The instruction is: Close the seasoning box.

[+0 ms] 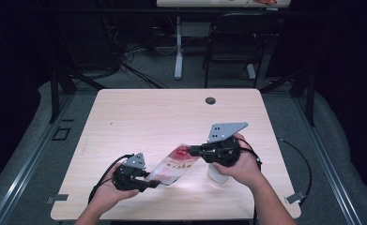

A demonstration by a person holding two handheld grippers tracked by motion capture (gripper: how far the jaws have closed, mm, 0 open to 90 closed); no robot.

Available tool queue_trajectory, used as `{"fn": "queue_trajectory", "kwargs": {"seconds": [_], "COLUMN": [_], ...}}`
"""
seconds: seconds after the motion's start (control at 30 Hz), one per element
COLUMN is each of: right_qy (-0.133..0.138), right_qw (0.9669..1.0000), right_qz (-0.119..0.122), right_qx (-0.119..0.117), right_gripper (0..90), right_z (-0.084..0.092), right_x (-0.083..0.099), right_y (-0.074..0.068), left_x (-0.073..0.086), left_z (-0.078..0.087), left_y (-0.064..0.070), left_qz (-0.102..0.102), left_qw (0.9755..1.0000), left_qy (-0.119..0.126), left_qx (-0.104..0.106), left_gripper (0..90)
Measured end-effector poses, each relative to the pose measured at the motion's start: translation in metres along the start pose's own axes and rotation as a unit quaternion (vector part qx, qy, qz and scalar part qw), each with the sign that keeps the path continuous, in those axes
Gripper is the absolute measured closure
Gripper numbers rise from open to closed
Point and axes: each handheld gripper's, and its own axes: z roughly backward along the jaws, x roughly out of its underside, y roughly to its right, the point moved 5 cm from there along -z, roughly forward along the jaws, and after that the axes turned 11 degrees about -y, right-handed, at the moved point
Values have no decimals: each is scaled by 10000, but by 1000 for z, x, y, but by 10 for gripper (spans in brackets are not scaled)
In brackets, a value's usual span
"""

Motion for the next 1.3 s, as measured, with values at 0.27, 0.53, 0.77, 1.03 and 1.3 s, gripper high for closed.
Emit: {"fn": "queue_trajectory", "kwargs": {"seconds": [0.27, 0.53, 0.77, 1.03, 1.3], "right_qy": [98, 177, 262, 172, 222], "right_qw": [9999, 9997, 9991, 9989, 9984], "right_qz": [-67, -174, -302, -390, -480], "right_qx": [54, 56, 110, 186, 210], "right_gripper": [883, 881, 877, 878, 879], "right_z": [0, 1, 4, 3, 6], "right_x": [10, 20, 28, 38, 43], "right_y": [3, 8, 14, 18, 20], "left_x": [-1, -5, -10, -13, -20], "left_z": [-1, 2, 10, 13, 16], "left_y": [1, 2, 1, 2, 3], "left_qz": [50, 36, 18, 17, -15], "left_qw": [10000, 9999, 9999, 9997, 9996], "left_qy": [-44, -66, -131, -232, -262], "left_qx": [39, 129, 37, 26, 135], "left_gripper": [683, 686, 691, 695, 698]}}
